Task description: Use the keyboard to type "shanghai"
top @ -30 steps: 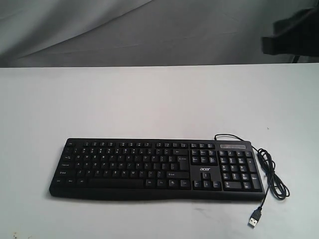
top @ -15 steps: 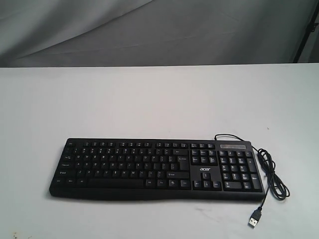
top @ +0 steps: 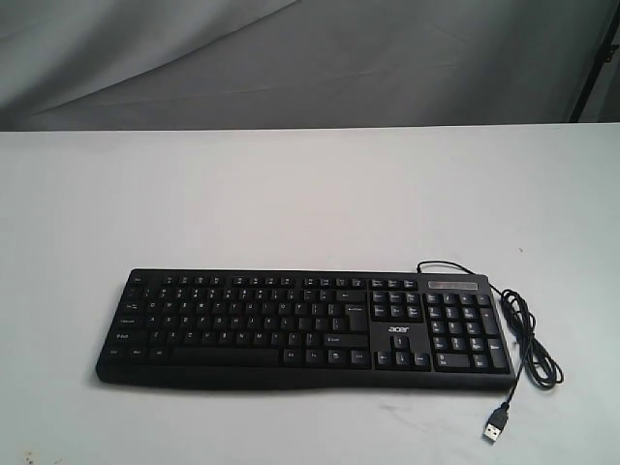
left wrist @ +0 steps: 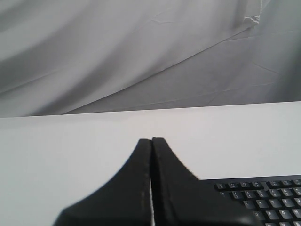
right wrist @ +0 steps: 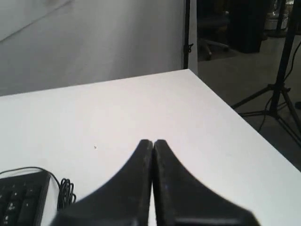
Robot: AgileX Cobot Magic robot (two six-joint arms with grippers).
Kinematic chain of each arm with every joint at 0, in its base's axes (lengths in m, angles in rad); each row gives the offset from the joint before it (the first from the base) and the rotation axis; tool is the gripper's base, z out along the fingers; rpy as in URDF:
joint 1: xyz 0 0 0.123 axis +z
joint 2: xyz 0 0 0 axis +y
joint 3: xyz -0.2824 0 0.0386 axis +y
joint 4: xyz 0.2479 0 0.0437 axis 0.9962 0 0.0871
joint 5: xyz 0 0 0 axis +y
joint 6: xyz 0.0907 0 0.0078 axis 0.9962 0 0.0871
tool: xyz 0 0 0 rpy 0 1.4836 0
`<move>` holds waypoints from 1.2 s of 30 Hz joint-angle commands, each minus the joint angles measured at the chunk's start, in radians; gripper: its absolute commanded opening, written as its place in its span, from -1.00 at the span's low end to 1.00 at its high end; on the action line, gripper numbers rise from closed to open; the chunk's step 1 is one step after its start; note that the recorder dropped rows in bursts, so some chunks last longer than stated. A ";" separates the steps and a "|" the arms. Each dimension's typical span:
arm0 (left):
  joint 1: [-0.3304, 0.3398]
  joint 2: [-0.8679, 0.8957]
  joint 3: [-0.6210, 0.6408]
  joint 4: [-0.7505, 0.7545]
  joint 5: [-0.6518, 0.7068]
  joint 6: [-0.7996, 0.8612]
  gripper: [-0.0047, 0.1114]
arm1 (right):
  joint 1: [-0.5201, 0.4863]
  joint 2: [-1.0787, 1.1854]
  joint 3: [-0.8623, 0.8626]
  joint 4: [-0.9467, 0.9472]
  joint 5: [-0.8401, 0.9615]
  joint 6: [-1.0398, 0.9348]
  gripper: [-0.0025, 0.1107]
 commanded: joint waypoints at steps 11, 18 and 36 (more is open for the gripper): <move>-0.006 -0.002 0.002 0.000 -0.006 -0.003 -0.92 | -0.029 -0.012 0.005 -0.005 0.071 -0.002 -0.96; -0.006 -0.002 0.002 0.000 -0.006 -0.003 -0.92 | -0.029 -0.012 0.005 -0.005 0.071 -0.002 -0.96; -0.006 -0.002 0.002 0.000 -0.006 -0.003 -0.92 | -0.029 -0.012 0.005 -0.005 0.071 0.003 -0.96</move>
